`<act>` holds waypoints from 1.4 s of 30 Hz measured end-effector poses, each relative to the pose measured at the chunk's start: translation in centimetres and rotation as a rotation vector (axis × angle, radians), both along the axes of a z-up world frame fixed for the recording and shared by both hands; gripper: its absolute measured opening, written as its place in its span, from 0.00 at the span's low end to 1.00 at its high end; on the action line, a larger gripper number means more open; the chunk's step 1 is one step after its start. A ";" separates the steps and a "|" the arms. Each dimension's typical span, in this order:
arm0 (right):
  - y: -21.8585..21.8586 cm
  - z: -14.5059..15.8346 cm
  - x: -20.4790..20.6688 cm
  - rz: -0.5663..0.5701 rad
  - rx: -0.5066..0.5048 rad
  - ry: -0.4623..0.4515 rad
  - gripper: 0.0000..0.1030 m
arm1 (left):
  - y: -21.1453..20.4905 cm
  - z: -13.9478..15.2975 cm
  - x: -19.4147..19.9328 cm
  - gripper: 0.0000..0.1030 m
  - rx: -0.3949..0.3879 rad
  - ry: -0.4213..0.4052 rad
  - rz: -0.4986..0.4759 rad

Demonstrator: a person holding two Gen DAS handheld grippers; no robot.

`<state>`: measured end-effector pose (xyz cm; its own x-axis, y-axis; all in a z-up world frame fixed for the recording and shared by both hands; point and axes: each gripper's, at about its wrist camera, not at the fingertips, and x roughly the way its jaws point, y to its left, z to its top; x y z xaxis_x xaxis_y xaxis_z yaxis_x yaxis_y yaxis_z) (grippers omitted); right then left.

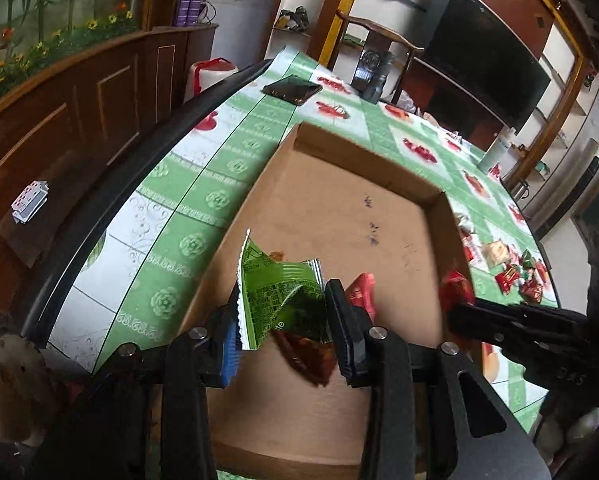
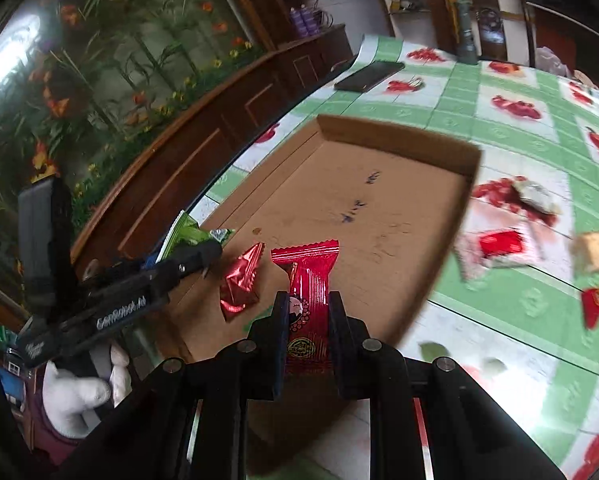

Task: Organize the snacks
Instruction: 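Carry the green packet into the box with the left gripper while the right drops the red bar packet in, then move both grippers back from the box to the snack pile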

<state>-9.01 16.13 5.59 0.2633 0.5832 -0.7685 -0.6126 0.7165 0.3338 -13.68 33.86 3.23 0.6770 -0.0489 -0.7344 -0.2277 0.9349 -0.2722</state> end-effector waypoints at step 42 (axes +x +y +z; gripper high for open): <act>-2.4 -3.4 -0.6 -0.003 -0.120 -0.081 0.25 | -2.9 3.6 -4.9 0.66 -0.192 -0.138 0.009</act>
<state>-9.57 13.77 2.16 0.3284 0.4876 -0.8089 -0.6321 0.7499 0.1954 -18.55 30.95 6.81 0.7716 -0.1723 -0.6123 -0.1837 0.8612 -0.4739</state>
